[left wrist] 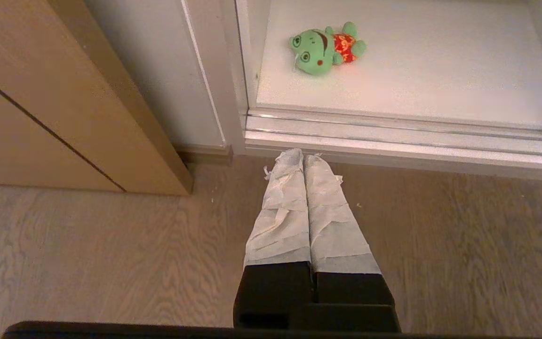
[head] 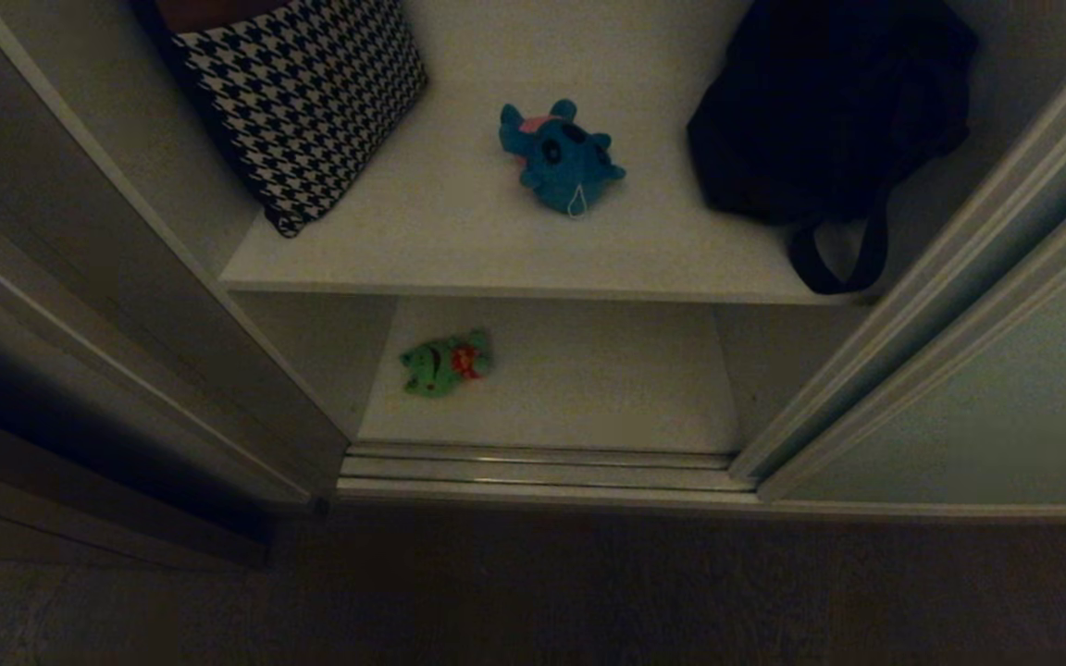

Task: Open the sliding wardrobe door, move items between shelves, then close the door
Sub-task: Place the blue doll on the lower shelf

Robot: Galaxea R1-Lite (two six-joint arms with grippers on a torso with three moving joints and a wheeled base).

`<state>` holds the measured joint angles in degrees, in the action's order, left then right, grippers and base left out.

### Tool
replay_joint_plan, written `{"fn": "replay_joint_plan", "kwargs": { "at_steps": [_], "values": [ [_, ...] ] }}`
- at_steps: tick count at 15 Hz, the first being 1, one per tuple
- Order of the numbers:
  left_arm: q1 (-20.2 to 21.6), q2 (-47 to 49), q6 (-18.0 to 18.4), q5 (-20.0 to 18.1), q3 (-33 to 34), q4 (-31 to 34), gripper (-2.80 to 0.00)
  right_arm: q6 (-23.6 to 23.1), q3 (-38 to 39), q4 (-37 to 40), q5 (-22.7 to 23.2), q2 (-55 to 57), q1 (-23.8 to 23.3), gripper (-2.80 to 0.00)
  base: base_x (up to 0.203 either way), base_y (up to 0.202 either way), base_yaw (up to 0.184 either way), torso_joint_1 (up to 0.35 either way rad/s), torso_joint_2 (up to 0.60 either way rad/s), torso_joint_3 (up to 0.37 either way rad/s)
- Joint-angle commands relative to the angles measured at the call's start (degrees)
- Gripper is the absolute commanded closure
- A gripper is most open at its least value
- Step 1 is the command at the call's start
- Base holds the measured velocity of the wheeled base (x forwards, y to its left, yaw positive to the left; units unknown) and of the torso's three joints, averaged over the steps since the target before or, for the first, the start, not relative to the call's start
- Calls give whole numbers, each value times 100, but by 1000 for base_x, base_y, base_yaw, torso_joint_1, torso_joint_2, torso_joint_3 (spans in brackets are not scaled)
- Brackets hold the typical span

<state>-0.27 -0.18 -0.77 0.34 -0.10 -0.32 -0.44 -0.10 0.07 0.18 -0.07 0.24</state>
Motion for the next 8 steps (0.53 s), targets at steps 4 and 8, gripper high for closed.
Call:
{"fn": "replay_joint_plan", "kwargs": {
  "at_steps": [4, 8],
  "values": [
    [0, 18, -11, 1, 1, -3, 0, -3, 1, -3, 8, -1, 2, 0, 79, 0, -1, 2, -1, 3],
    [0, 18, -11, 1, 1, -3, 0, -2, 1, 1, 6, -1, 2, 0, 196, 0, 1, 1, 4, 5]
  ]
}}
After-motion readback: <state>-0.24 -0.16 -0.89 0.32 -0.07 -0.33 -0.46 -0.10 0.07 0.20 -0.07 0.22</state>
